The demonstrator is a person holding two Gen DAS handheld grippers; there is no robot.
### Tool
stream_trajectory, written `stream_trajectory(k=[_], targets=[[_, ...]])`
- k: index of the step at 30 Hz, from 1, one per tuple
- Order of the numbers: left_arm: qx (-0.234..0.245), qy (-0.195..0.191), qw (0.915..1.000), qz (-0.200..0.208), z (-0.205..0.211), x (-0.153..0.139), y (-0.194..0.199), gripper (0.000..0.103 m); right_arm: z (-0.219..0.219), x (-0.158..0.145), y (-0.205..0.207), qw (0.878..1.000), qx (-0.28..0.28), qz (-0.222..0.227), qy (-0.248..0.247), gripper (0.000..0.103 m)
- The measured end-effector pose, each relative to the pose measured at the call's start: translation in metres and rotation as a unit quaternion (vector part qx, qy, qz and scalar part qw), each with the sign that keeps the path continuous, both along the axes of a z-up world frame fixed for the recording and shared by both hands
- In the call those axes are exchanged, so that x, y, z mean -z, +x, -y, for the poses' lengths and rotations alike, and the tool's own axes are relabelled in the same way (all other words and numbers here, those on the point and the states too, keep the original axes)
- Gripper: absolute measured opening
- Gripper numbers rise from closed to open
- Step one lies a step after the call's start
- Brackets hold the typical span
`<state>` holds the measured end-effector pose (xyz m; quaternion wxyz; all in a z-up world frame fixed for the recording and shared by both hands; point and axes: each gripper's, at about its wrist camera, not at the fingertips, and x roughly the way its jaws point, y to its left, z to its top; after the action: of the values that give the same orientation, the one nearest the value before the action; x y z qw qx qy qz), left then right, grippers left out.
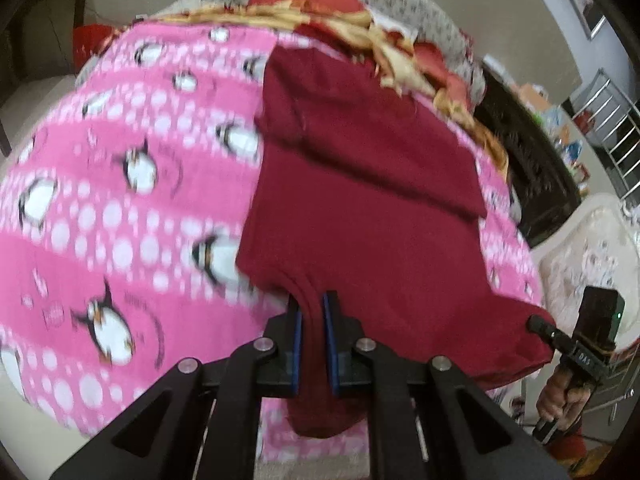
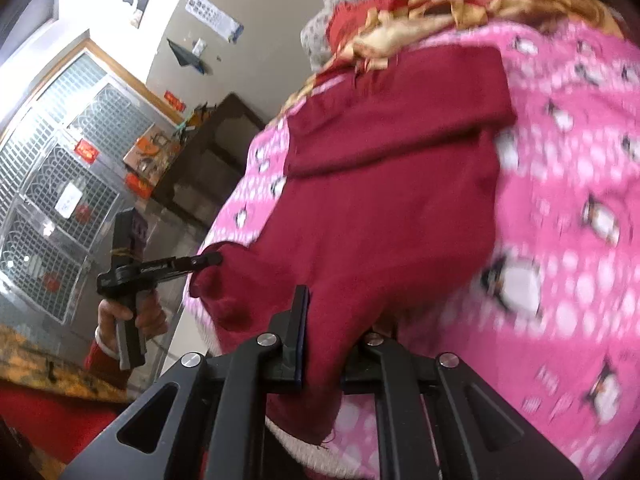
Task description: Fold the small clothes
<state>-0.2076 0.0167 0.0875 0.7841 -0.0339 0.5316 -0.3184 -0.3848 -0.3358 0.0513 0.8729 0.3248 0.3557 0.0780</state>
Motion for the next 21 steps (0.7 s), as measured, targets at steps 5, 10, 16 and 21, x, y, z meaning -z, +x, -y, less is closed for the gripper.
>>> stream_trajectory(k=[5,10,16,21], targets=[[-0.018,-0.016,0.9986,0.048,0.023,-0.021,0.029,0.01,0.018,-0.022,0.023,0.999,0.025,0.028,-0.036,0.027],[-0.025,-0.011,0.9961,0.083,0.048,-0.031,0.051,0.009,0.036,-0.033,0.049,0.996,0.06,0.034,-0.064,0.027],[-0.041,-0.004,0.9938,0.104,0.066,-0.036,0.073,0.009,0.062,-0.044,0.083,0.993,0.081,0.04,-0.08,0.026],[-0.043,0.005,0.9923,0.116,0.077,-0.036,0.083,0.009,0.071,-0.044,0.1,0.992,0.089,0.037,-0.085,0.026]])
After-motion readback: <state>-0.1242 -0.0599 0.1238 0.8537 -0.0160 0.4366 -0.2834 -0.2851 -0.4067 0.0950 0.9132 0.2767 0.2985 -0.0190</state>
